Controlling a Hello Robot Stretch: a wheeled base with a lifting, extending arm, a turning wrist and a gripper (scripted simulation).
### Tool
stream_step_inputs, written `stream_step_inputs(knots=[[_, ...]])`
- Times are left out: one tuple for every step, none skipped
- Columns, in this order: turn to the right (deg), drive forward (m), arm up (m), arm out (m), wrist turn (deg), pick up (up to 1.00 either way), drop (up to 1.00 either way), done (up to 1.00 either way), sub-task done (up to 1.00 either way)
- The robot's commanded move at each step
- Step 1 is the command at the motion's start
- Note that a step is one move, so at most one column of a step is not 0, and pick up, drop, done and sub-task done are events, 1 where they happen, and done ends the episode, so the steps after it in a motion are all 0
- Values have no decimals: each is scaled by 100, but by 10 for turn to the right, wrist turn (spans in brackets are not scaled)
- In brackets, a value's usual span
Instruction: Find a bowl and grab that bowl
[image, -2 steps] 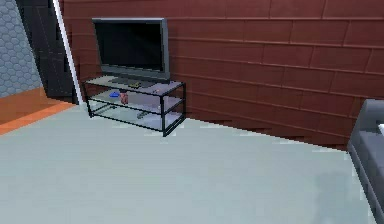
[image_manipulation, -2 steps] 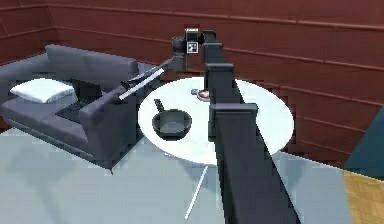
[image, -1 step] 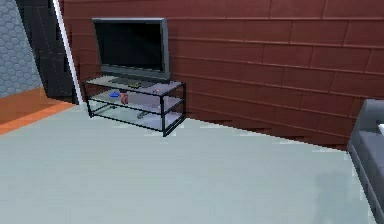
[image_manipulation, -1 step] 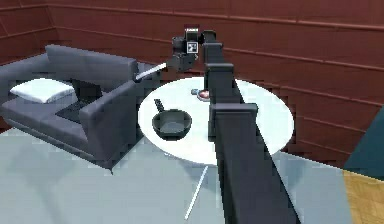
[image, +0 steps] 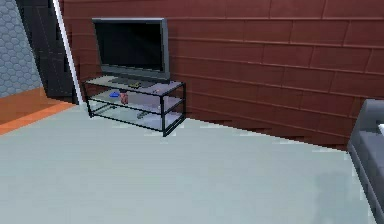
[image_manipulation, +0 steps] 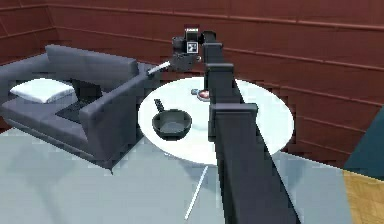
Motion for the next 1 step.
stream_step_inputs(knots=[[0, 0, -30, 0, 0, 0, 0, 0, 0]])
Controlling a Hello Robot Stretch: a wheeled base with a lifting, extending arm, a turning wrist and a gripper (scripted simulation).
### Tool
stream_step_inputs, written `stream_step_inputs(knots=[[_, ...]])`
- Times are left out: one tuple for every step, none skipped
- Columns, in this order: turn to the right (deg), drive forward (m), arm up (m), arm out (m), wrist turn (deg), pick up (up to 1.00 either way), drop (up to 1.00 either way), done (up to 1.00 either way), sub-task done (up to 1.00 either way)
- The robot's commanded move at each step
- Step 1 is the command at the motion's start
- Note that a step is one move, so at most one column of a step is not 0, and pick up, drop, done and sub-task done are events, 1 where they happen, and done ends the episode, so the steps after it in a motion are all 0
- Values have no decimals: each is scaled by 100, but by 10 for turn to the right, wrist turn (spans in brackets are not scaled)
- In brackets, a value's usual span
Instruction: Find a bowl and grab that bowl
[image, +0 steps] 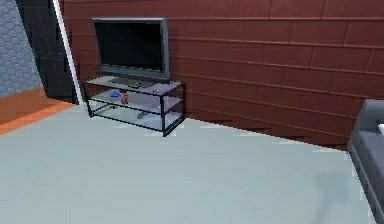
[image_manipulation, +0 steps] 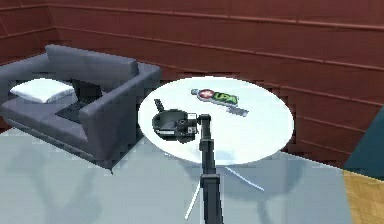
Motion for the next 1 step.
stream_step_inputs(knots=[[0, 0, 0, 0, 0, 100, 0, 0, 0]])
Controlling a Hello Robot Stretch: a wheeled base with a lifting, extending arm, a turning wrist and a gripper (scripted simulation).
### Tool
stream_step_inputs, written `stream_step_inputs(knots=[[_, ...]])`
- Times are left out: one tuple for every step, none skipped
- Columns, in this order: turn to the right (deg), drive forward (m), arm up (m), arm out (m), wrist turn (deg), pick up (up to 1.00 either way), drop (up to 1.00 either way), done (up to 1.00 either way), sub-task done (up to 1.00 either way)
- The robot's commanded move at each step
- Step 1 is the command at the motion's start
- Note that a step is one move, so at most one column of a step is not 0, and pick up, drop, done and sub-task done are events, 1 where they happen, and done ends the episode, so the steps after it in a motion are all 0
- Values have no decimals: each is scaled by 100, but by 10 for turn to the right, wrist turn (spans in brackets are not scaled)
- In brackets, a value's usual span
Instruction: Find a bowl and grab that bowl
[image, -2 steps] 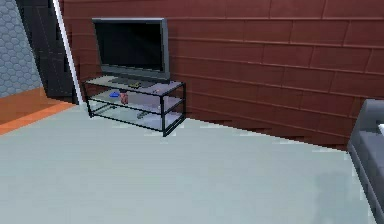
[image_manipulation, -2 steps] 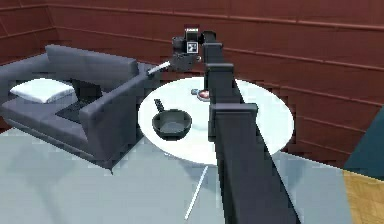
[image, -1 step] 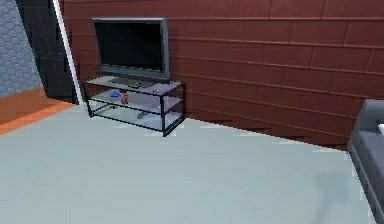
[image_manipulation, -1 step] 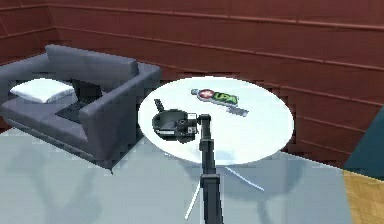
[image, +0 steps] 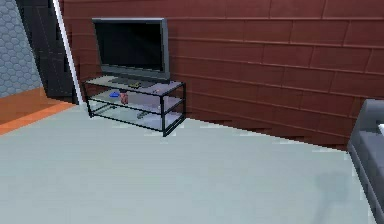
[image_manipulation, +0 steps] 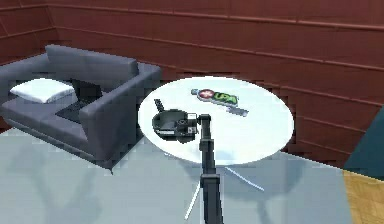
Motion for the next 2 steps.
stream_step_inputs(knots=[[0, 0, 10, 0, 0, 0, 0, 0, 0], [0, 0, 0, 0, 0, 0, 0, 100, 0]])
